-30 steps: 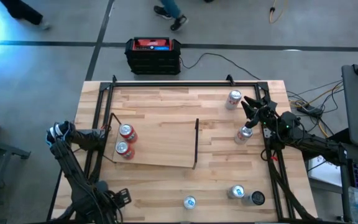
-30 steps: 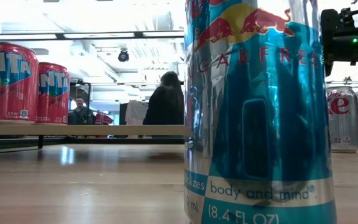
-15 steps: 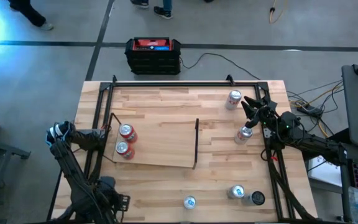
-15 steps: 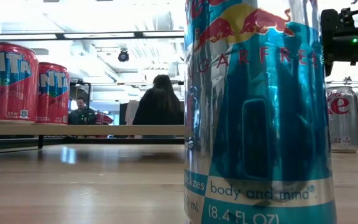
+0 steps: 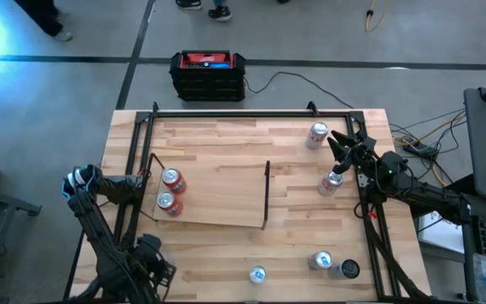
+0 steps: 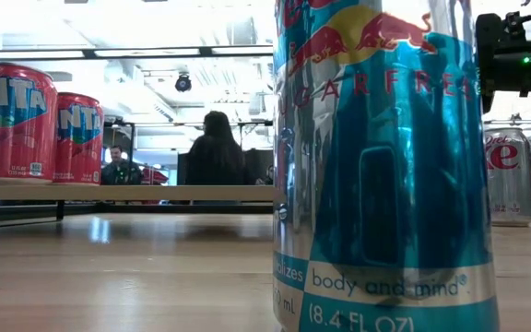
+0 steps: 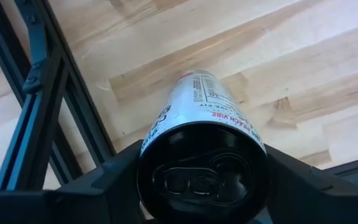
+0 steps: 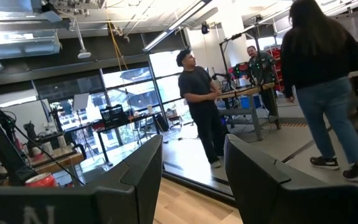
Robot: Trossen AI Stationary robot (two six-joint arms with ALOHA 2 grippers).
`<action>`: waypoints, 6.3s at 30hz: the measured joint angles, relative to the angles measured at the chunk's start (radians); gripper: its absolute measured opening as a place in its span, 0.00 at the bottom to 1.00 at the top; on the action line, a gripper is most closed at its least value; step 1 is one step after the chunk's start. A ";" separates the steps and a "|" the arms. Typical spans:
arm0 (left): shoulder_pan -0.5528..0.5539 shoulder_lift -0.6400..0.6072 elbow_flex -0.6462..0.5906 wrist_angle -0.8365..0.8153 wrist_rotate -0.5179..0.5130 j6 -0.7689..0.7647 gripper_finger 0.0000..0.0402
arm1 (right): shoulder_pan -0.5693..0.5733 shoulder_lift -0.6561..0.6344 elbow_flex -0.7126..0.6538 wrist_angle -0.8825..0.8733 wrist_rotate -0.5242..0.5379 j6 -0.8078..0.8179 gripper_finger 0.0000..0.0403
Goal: Place canned beverage on shelf
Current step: Put the left white pink soda can on the shelf
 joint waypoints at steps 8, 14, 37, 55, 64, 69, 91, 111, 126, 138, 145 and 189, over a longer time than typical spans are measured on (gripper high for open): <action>0.001 -0.001 -0.002 0.010 -0.015 -0.004 0.78 | 0.000 0.000 0.000 0.000 0.000 0.000 0.39; 0.000 -0.002 -0.002 0.014 -0.016 -0.025 0.85 | 0.000 0.000 0.000 0.000 0.000 0.000 0.39; 0.029 0.040 0.000 0.118 -0.009 -0.644 0.94 | 0.000 0.000 0.000 0.000 0.000 0.000 0.39; 0.072 0.104 0.000 0.027 -0.001 -0.784 0.94 | 0.000 0.000 0.000 0.000 0.000 0.000 0.39; 0.072 0.104 0.001 -0.023 0.025 -0.817 0.94 | 0.000 0.000 0.000 0.000 0.000 0.000 0.39; 0.072 0.104 0.000 -0.033 0.048 -0.838 0.94 | 0.000 0.000 0.000 0.000 0.000 0.000 0.39; 0.075 0.104 0.000 -0.071 0.073 -0.870 0.94 | 0.000 0.000 0.000 0.000 0.000 0.000 0.39; 0.076 0.105 -0.001 -0.062 0.059 -0.836 0.86 | 0.000 0.000 0.000 0.000 0.000 0.000 0.39; 0.075 0.104 -0.001 -0.056 0.047 -0.779 0.58 | 0.000 0.000 0.000 0.000 0.000 0.000 0.39; 0.075 0.103 0.026 -0.020 0.047 -0.734 0.58 | 0.000 0.000 0.000 0.000 0.000 0.000 0.39; 0.081 0.105 0.052 -0.032 0.011 -0.668 0.58 | 0.000 0.000 0.000 0.000 0.000 0.000 0.39; 0.360 0.008 0.164 -0.126 -0.199 0.058 0.58 | 0.000 0.000 0.000 0.000 0.000 0.000 0.39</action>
